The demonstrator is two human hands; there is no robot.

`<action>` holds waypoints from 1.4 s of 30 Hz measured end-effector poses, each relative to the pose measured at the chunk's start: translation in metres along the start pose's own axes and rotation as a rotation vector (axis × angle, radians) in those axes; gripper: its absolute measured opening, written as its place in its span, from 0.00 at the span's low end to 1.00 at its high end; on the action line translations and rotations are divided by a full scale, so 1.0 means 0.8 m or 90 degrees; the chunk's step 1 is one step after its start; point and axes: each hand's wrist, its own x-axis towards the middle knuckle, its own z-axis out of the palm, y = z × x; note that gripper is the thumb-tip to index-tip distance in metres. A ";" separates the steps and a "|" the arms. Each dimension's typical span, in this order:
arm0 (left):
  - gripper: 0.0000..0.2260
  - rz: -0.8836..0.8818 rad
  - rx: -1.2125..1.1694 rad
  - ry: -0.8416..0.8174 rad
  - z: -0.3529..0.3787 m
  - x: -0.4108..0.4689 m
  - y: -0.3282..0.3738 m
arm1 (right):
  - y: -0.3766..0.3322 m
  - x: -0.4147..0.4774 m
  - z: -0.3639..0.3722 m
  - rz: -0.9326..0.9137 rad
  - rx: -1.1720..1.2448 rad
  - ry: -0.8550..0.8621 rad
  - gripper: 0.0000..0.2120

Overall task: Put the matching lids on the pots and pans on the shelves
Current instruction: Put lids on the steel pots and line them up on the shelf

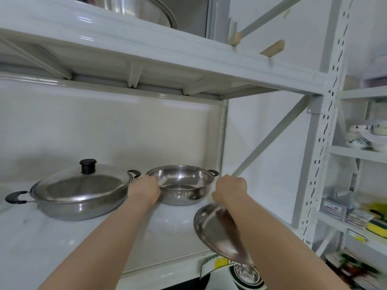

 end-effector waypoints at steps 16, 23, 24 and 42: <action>0.14 -0.050 0.053 0.011 0.005 -0.003 0.010 | 0.037 -0.013 -0.019 0.067 0.002 -0.112 0.16; 0.13 -0.057 0.068 0.003 0.001 0.005 -0.001 | 0.047 0.008 -0.091 0.043 -0.028 -0.043 0.10; 0.14 -0.064 0.066 0.000 -0.001 0.006 -0.004 | 0.046 0.013 -0.101 0.042 -0.036 -0.033 0.10; 0.12 -0.063 -0.012 -0.005 -0.019 0.022 -0.031 | -0.095 0.141 -0.085 -0.085 0.395 0.141 0.12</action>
